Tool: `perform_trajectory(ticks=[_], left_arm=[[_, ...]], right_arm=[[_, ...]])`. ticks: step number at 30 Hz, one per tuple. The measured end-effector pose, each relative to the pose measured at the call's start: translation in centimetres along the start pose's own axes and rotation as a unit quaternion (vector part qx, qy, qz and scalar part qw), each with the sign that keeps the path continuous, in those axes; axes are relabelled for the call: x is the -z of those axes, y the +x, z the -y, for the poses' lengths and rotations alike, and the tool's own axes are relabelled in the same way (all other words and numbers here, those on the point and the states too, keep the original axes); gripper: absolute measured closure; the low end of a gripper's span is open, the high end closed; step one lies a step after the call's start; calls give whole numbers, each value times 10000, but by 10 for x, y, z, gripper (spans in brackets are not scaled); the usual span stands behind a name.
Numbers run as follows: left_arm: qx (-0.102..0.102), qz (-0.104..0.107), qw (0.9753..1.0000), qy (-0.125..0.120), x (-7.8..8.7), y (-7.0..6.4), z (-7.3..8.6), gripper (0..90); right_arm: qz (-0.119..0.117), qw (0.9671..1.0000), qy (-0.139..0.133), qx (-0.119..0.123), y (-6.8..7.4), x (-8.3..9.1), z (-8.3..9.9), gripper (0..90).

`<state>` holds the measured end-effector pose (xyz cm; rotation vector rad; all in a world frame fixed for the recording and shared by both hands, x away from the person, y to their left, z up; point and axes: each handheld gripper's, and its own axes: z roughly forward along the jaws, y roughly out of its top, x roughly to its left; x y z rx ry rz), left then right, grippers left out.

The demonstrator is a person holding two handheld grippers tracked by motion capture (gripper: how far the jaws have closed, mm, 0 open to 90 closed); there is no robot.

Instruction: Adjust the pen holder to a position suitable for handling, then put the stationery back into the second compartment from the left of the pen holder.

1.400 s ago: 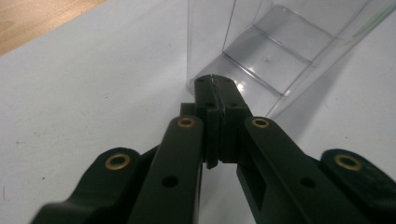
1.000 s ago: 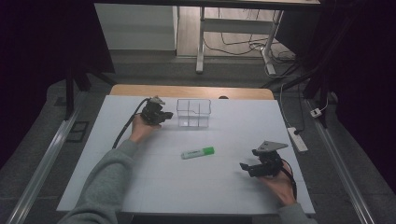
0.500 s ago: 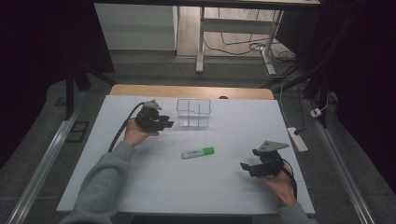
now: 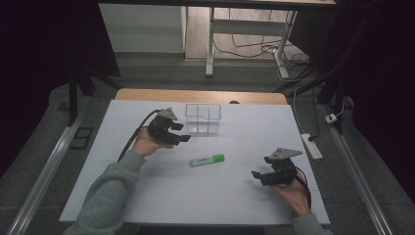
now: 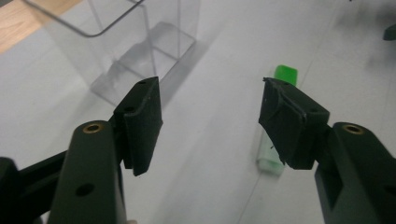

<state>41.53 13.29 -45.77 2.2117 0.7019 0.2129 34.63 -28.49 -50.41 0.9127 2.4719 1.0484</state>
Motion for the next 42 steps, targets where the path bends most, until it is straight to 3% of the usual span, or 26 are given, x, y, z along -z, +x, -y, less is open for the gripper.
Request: perform_trajectory(ticks=[9, 16, 24, 28, 42], left_arm=[[-219, 217, 9995, -3, -8, -17, -12, 358], [-314, 248, 9992, 28, -17, -25, -19, 355], [-441, 348, 9982, 226, -29, -32, -24, 356], [-555, 424, 9966, 437, -38, -38, -28, 355], [-653, 598, 9927, 819, -71, -47, -38, 352]], right_arm=[[-5, 10000, 19, 18, 0, -1, 0, 201], [-30, 10000, -4, -10, 0, 0, 0, 202], [-49, 10000, -10, 4, 0, -1, -1, 203], [-49, 10000, -16, 4, 0, -1, -1, 203], [-49, 10000, -34, -9, 1, 0, -1, 203]])
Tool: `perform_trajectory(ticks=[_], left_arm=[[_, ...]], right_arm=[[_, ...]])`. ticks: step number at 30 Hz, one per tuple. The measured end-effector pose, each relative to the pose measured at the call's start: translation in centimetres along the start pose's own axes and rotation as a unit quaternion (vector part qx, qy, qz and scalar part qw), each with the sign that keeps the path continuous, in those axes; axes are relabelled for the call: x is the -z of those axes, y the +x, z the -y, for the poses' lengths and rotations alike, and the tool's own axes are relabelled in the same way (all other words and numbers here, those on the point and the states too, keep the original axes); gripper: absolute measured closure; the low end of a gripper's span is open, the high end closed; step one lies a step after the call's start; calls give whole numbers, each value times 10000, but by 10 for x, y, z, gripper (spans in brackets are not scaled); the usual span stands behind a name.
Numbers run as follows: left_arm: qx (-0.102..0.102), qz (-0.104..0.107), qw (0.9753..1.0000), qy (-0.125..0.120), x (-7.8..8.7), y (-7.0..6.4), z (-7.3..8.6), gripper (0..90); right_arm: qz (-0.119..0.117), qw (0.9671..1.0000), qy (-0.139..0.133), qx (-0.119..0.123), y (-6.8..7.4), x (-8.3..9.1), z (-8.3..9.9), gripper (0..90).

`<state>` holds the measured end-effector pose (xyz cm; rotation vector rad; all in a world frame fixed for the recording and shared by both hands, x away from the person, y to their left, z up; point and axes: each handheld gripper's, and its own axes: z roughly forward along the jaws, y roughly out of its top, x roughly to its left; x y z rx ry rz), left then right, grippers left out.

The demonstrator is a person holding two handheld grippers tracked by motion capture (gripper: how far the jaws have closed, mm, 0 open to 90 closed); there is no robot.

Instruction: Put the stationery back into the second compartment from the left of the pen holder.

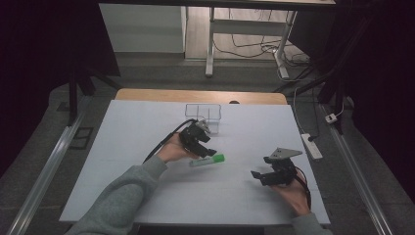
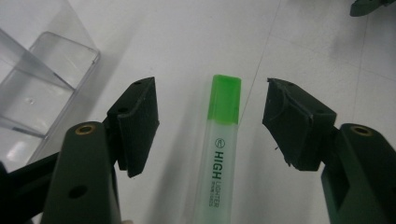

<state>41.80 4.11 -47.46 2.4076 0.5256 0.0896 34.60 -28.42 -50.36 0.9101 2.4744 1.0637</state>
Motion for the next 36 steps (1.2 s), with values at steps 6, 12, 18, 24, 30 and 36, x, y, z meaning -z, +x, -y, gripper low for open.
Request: perform_trajectory(ticks=[6, 12, 18, 24, 30, 36], left_arm=[[-29, 131, 9998, 145, -16, 0, -8, 347], [-103, 267, 9988, 385, -34, -2, -17, 344], [-138, 268, 9974, 660, -48, -2, -19, 345], [-180, 259, 9963, 794, -54, -3, -19, 353], [-376, 169, 9948, 933, -61, -9, -21, 394], [-431, 95, 9941, 988, -63, -9, -21, 504]], right_arm=[[19, 10000, 14, 16, 1, 0, 0, 203], [13, 10000, 14, 6, 1, 1, 0, 203], [13, 10000, 16, 43, 2, 2, 0, 203], [12, 10000, 6, 42, 2, 2, 1, 203], [17, 10000, 32, 36, 2, 1, 1, 203], [15, 10000, 27, 24, 2, 1, 1, 203]])
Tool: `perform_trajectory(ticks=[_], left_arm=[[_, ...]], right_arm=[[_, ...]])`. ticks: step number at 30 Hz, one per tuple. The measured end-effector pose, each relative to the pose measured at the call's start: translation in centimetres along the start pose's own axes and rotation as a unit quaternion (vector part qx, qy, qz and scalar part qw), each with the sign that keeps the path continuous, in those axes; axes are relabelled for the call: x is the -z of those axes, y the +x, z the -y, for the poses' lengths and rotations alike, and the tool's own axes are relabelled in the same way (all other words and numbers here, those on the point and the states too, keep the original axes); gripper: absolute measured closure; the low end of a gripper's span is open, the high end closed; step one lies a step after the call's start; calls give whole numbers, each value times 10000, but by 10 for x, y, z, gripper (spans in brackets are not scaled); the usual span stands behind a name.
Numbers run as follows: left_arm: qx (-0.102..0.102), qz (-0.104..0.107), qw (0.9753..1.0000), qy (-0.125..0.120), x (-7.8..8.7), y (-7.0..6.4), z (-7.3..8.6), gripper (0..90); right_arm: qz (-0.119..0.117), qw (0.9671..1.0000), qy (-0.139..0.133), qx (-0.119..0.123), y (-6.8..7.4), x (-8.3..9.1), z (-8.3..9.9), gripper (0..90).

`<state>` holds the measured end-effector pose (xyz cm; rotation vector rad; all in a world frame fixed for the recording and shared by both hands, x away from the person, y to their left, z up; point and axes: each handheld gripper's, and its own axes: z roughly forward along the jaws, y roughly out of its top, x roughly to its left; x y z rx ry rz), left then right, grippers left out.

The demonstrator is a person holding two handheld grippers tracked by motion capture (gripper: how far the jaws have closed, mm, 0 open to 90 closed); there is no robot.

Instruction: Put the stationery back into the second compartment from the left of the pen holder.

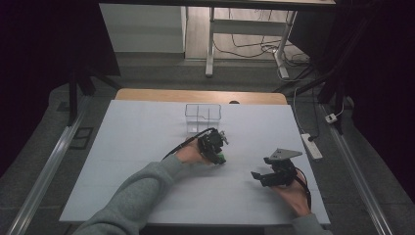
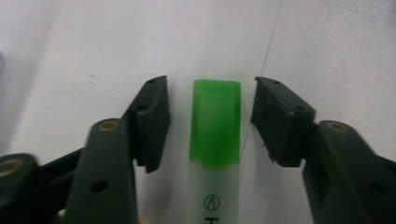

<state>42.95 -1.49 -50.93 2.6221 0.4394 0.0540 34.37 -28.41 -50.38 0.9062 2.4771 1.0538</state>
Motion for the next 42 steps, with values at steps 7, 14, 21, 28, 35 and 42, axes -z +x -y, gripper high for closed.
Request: perform_trajectory(ticks=[7, 14, 21, 28, 35, 42], left_arm=[[-262, -267, 9991, 177, 1, -12, -3, 658], [-120, -73, 9999, -50, 1, -6, 2, 666], [-10, -191, 9995, -268, 12, -2, 5, 667], [145, -227, 9974, -663, 37, 2, 10, 666], [207, -304, 9951, -917, 56, 1, 15, 666], [250, -324, 9932, -1086, 67, 4, 19, 666]], right_arm=[[0, 10000, 9, 3, 0, -1, 0, 203], [0, 10000, 23, 11, 0, 0, 0, 203], [12, 10000, 10, 3, -1, 0, 1, 203], [12, 10000, 21, 12, -1, 0, 0, 203], [23, 10000, 5, 10, -1, 1, 0, 204], [38, 10000, -14, -6, -1, 1, 0, 204]])
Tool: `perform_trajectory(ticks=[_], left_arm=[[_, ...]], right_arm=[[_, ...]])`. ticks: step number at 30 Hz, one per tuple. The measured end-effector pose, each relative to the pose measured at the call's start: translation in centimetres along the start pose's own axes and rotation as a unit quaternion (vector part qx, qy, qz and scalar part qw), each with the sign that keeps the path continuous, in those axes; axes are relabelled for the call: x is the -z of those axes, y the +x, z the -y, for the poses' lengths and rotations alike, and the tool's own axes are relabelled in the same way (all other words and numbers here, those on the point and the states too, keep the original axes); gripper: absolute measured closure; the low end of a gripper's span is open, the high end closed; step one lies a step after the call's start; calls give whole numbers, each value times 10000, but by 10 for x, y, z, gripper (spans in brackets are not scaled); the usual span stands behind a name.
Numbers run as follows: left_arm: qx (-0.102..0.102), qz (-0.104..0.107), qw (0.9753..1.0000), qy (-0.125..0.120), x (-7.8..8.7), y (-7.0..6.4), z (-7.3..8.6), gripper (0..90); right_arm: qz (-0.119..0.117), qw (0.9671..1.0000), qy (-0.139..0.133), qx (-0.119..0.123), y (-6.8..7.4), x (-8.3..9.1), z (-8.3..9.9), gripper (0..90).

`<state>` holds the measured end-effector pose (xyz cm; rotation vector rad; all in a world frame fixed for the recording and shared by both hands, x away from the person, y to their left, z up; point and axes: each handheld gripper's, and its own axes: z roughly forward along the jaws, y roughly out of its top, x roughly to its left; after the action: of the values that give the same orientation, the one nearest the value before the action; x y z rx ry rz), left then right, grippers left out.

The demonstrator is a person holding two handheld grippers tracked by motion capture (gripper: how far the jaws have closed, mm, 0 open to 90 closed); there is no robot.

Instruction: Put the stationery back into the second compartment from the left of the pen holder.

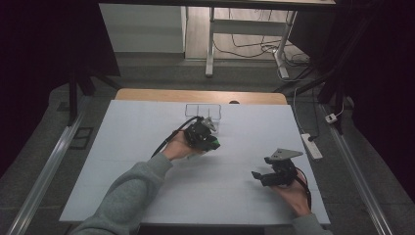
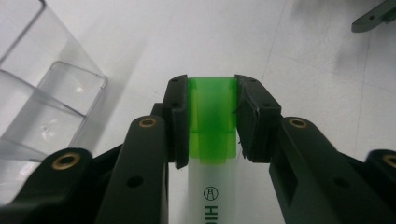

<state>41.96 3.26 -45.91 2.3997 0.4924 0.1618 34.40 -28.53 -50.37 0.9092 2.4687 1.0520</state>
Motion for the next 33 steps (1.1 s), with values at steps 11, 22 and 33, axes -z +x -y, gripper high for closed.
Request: perform_trajectory(ticks=[11, 22, 33], left_arm=[[130, -149, 9993, -308, 15, 4, 2, 666], [351, -214, 9960, -789, 33, 13, 6, 666], [507, -297, 9912, -1185, 45, 18, 5, 665]], right_arm=[[5, 10000, 6, -14, 0, 0, 0, 203], [8, 10000, -4, -5, 0, 0, 0, 203], [14, 10000, 30, -5, 0, 0, 0, 203]])
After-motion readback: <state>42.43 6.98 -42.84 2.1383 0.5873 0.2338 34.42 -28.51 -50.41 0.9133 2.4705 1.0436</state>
